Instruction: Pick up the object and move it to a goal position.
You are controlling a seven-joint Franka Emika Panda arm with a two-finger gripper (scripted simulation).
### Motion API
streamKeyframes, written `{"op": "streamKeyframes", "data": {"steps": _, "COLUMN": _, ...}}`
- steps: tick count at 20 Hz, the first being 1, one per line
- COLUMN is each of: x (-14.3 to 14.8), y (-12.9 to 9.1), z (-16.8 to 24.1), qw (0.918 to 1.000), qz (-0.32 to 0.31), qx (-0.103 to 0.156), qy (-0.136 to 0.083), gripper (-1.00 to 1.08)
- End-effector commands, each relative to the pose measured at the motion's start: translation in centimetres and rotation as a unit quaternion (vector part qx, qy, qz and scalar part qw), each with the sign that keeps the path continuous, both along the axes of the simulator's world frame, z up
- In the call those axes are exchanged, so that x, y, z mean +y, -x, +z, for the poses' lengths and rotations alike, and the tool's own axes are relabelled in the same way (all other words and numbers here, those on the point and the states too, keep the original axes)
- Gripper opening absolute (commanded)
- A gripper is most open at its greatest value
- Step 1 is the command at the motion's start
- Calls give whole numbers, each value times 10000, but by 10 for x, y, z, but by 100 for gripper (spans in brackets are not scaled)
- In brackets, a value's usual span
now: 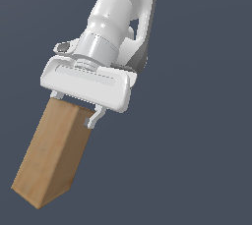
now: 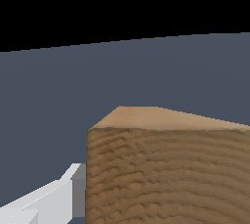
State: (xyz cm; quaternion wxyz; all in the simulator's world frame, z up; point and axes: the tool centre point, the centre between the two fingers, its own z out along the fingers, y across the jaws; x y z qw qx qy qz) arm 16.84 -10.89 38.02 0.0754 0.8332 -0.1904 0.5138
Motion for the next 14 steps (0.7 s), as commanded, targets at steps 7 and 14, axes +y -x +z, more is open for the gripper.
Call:
{"op": "streamKeyframes", "data": {"steps": 7, "x": -5, "y": 10, "z": 40, "qw": 9969, "qz": -334, "qx": -711, "qy": 46, "gripper": -100}}
{"op": "streamKeyframes", "data": {"steps": 14, "x": -9, "y": 24, "z": 69, "qw": 9885, "qz": -676, "qx": -1352, "qy": 95, "gripper": -100}}
